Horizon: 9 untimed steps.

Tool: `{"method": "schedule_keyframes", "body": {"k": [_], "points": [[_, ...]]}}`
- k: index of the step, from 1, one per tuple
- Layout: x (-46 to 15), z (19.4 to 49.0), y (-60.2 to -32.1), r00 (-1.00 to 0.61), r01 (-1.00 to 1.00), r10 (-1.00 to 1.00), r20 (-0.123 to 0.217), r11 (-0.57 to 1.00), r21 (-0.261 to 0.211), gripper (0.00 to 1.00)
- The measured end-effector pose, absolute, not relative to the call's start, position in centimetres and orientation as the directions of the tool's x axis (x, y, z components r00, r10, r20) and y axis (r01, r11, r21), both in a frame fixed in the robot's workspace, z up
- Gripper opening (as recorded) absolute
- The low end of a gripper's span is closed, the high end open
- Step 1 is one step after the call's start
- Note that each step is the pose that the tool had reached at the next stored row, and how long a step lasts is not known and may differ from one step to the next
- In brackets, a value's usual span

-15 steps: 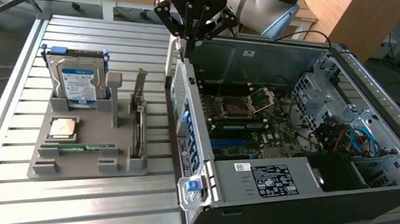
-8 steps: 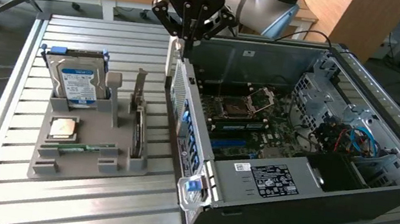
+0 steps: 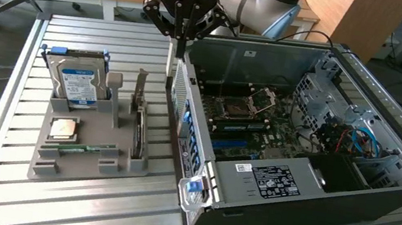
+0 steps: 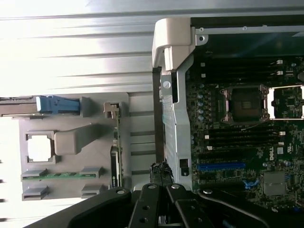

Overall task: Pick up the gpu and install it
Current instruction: 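Reach for the gpu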

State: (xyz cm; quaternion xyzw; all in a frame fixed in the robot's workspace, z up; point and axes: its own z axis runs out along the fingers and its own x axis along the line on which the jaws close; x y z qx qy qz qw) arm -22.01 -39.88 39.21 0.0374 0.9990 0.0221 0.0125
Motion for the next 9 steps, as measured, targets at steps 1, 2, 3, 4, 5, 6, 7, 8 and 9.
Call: {"method": "schedule_keyframes", "body": {"k": [1, 2, 3, 4, 5, 6, 7, 8, 9], "points": [[-22.16, 39.21, -39.88, -0.997, 0.074, 0.075, -0.023, 0.996, 0.045, 0.11], [-22.31, 39.20, -39.88, -0.997, 0.074, 0.075, -0.023, 0.996, 0.045, 0.11], [-22.46, 39.20, -39.89, -0.997, 0.074, 0.075, -0.023, 0.996, 0.045, 0.11], [-22.61, 39.20, -39.89, -0.997, 0.074, 0.075, -0.023, 0.996, 0.045, 0.11], [-22.73, 39.20, -39.89, -0.997, 0.074, 0.075, -0.023, 0.996, 0.045, 0.11], [-22.85, 39.20, -39.89, -0.997, 0.074, 0.075, -0.023, 0.996, 0.045, 0.11], [-22.96, 39.19, -39.88, -0.997, 0.074, 0.075, -0.023, 0.996, 0.045, 0.11], [-23.05, 39.19, -39.88, -0.997, 0.074, 0.075, -0.023, 0.996, 0.045, 0.11], [-23.06, 39.19, -39.88, -0.997, 0.074, 0.075, -0.023, 0.996, 0.045, 0.11]]}}
